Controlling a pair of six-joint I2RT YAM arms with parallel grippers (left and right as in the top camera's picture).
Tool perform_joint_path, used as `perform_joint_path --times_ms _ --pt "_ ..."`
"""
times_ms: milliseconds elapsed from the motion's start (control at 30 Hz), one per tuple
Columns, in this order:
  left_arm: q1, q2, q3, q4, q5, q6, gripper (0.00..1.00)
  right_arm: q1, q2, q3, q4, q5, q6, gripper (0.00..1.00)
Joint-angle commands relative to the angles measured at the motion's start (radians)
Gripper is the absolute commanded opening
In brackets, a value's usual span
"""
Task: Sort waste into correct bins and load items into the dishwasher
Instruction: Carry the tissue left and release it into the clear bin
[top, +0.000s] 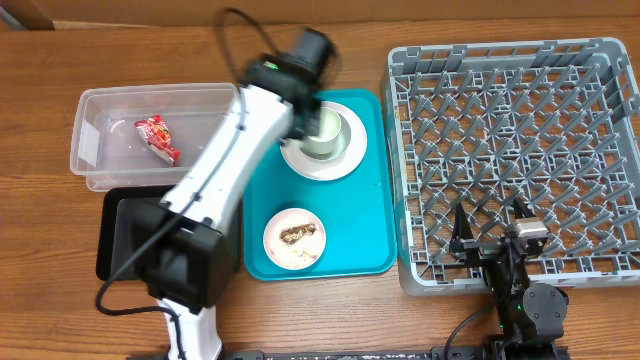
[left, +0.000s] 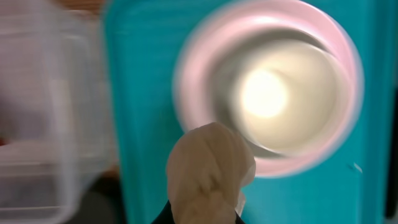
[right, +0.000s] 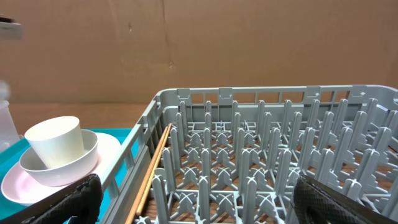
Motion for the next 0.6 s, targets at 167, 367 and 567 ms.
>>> perform_joint_path --times_ms 167,367,567 --pt "0.282 0.006 -0.015 -0.004 0.042 -0.058 0.06 0.006 -0.01 -0.01 0.008 0.002 0.0 1.0" --pt "0.377 0.013 -0.076 0.021 0.079 -0.072 0.08 0.006 -0.01 -0.01 0.008 0.002 0.0 1.0" --pt "0.391 0.023 -0.098 0.021 0.059 -0.067 0.32 0.006 -0.01 -0.01 0.008 0.002 -0.001 1.0"
